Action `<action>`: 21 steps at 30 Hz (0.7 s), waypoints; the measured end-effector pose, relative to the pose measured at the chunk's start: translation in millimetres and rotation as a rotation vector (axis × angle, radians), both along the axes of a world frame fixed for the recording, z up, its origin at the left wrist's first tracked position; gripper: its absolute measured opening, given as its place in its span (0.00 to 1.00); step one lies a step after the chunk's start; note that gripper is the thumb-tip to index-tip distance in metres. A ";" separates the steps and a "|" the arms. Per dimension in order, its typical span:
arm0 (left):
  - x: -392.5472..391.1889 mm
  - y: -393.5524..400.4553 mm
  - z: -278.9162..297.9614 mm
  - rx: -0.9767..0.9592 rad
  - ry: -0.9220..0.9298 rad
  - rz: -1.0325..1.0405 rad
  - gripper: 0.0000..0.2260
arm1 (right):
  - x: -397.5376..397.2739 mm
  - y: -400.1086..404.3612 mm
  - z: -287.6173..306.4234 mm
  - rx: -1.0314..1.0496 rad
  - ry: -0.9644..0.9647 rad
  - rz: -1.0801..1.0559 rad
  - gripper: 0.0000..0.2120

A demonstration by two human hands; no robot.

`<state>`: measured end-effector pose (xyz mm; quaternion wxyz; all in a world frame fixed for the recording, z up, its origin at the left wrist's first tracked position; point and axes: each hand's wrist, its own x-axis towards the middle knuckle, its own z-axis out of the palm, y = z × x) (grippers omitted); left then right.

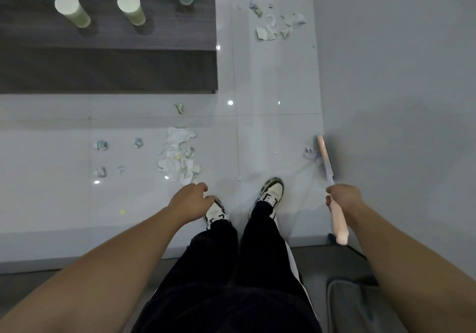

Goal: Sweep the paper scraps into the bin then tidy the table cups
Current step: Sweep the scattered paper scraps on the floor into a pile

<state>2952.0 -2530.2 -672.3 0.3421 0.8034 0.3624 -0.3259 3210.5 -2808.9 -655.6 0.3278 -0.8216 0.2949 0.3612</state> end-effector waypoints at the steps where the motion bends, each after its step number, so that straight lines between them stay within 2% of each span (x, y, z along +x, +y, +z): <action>1: -1.3 2.3 -1.9 0.012 -0.004 -0.007 0.22 | -0.3 -1.4 -2.3 -0.013 0.017 0.004 0.05; 6: -1.4 8.5 -2.7 0.012 -0.002 -0.022 0.23 | -22.9 5.7 -1.7 0.027 0.174 -0.010 0.05; 10: 2.1 7.6 4.5 -0.001 -0.016 0.015 0.22 | -66.1 41.6 6.2 0.072 0.185 0.104 0.05; 15: -1.7 9.0 18.5 -0.005 -0.032 0.072 0.22 | -123.4 92.6 15.3 0.178 0.292 0.186 0.07; 21: -7.6 12.6 29.7 0.011 -0.033 0.127 0.22 | -135.3 123.5 28.9 0.278 0.480 0.202 0.06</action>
